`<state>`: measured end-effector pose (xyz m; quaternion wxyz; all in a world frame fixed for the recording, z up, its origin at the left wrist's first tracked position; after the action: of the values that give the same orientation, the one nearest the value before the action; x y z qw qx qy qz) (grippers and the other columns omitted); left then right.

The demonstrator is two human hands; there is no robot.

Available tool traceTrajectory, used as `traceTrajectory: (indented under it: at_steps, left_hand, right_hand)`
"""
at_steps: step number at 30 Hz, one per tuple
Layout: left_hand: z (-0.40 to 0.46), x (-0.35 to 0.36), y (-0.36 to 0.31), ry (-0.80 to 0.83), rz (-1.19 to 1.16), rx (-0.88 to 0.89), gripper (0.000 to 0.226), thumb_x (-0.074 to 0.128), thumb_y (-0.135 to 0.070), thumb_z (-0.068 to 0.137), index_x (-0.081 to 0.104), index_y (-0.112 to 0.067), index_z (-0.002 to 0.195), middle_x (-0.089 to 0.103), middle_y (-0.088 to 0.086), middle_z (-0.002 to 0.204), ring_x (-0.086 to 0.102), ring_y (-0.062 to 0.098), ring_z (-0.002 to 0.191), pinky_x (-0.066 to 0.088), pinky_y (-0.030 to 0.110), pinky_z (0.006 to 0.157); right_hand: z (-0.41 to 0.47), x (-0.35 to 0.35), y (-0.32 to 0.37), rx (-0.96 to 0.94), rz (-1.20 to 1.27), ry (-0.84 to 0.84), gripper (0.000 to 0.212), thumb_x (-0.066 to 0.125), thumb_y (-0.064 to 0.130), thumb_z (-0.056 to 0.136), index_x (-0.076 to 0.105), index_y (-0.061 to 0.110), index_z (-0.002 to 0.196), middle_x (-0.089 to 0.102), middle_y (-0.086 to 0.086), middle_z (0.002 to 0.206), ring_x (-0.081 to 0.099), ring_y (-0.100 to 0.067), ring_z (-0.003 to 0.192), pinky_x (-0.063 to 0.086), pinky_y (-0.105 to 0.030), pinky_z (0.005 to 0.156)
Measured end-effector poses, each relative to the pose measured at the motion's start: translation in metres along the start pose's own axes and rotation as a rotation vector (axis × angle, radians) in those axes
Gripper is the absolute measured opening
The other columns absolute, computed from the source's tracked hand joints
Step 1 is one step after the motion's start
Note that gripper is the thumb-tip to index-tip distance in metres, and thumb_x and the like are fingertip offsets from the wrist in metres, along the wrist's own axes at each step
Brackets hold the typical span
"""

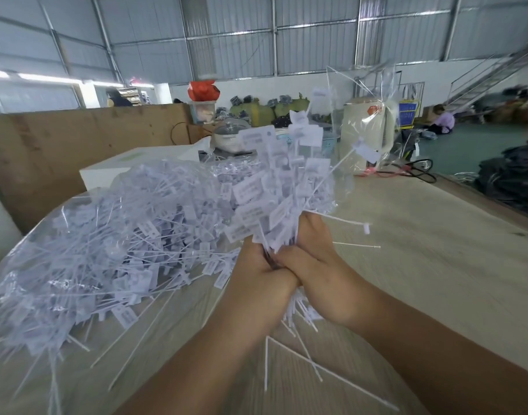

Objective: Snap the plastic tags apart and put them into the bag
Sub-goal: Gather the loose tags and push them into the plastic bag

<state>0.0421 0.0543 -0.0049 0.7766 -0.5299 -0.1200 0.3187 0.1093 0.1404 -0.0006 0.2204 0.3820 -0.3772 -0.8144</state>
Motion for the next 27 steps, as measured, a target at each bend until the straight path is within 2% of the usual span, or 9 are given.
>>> traceTrajectory:
  at_steps: [3,6,10,13,17,20,22,25,27]
  left_hand:
    - [-0.003,0.001,-0.004,-0.037,0.02,0.018,0.032,0.047,0.005,0.067,0.07,-0.008,0.086,0.07,0.016,0.077,0.071,0.026,0.082,0.057,0.039,0.068]
    - [-0.003,-0.002,-0.008,-0.044,0.044,0.012,0.038,0.048,0.015,0.078,0.071,-0.016,0.081,0.07,0.0,0.068,0.07,0.009,0.072,0.05,0.018,0.058]
    - [-0.003,-0.006,-0.009,-0.139,0.118,0.037,0.041,0.05,0.013,0.084,0.067,-0.021,0.069,0.066,-0.007,0.061,0.062,-0.002,0.06,0.044,0.01,0.056]
    - [-0.003,-0.009,-0.006,-0.215,0.117,0.018,0.03,0.062,0.001,0.086,0.067,-0.021,0.066,0.066,-0.013,0.058,0.061,-0.006,0.057,0.042,0.006,0.051]
    - [-0.002,-0.012,-0.004,-0.2,0.038,-0.063,0.016,0.068,-0.012,0.084,0.075,-0.023,0.075,0.074,-0.007,0.076,0.069,0.001,0.072,0.045,0.005,0.059]
    - [-0.003,-0.012,-0.004,-0.216,0.037,-0.11,0.011,0.07,-0.016,0.079,0.074,-0.025,0.076,0.073,-0.007,0.073,0.067,-0.001,0.066,0.042,0.002,0.056]
    - [-0.003,-0.014,-0.005,-0.213,0.065,-0.127,0.008,0.073,-0.02,0.078,0.074,-0.028,0.077,0.073,-0.008,0.073,0.066,-0.002,0.066,0.043,0.004,0.056]
    - [-0.003,-0.017,-0.006,-0.156,0.103,-0.165,0.001,0.074,-0.024,0.079,0.073,-0.024,0.079,0.073,-0.002,0.078,0.067,0.002,0.07,0.044,0.008,0.059]
    - [-0.008,-0.019,-0.011,-0.101,0.14,-0.145,0.013,0.073,-0.026,0.079,0.073,-0.013,0.081,0.071,-0.001,0.076,0.062,-0.006,0.063,0.04,0.0,0.056]
  right_hand:
    - [-0.001,0.0,0.001,-0.003,-0.114,0.0,0.029,0.041,0.039,0.081,0.049,0.012,0.085,0.042,-0.003,0.104,0.037,-0.018,0.107,0.034,-0.037,0.098]
    - [-0.002,-0.001,0.002,-0.027,-0.153,0.015,0.027,0.037,0.044,0.085,0.053,0.021,0.086,0.04,0.006,0.102,0.035,-0.01,0.107,0.031,-0.029,0.097]
    - [-0.006,0.003,0.004,-0.076,-0.129,-0.002,0.036,0.036,0.053,0.088,0.061,0.028,0.094,0.043,0.006,0.103,0.038,-0.011,0.108,0.033,-0.031,0.098]
    - [-0.006,0.005,0.004,-0.083,-0.064,-0.123,0.045,0.033,0.054,0.089,0.06,0.023,0.072,0.052,-0.002,0.091,0.048,-0.015,0.098,0.038,-0.033,0.089]
    - [-0.004,-0.003,-0.002,0.091,0.202,-0.208,0.057,0.038,0.053,0.091,0.068,0.009,0.073,0.061,-0.007,0.069,0.053,-0.007,0.061,0.042,-0.017,0.063]
    - [-0.003,-0.009,-0.009,0.212,0.273,-0.228,0.051,0.048,0.039,0.097,0.063,0.009,0.059,0.053,-0.002,0.056,0.047,-0.012,0.051,0.038,-0.027,0.056]
    - [-0.002,-0.013,-0.014,0.342,0.344,-0.266,0.045,0.049,0.035,0.095,0.058,0.009,0.06,0.052,-0.006,0.054,0.043,-0.016,0.045,0.034,-0.03,0.052]
    - [-0.002,-0.018,-0.02,0.686,0.482,-0.23,0.046,0.049,0.051,0.091,0.05,0.011,0.069,0.052,-0.006,0.05,0.042,-0.018,0.038,0.036,-0.026,0.046]
    - [-0.003,-0.02,-0.021,0.861,0.585,-0.186,0.055,0.051,0.064,0.086,0.049,0.009,0.08,0.053,-0.008,0.05,0.046,-0.02,0.036,0.04,-0.023,0.042]
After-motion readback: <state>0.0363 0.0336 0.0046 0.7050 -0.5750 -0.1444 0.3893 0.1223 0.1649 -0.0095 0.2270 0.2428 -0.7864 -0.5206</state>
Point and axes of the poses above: each hand's wrist, its own z-axis towards the middle knuckle, its own x-axis out of the palm, y = z × x, the point moved 1 cm from there along z, towards the middle knuckle
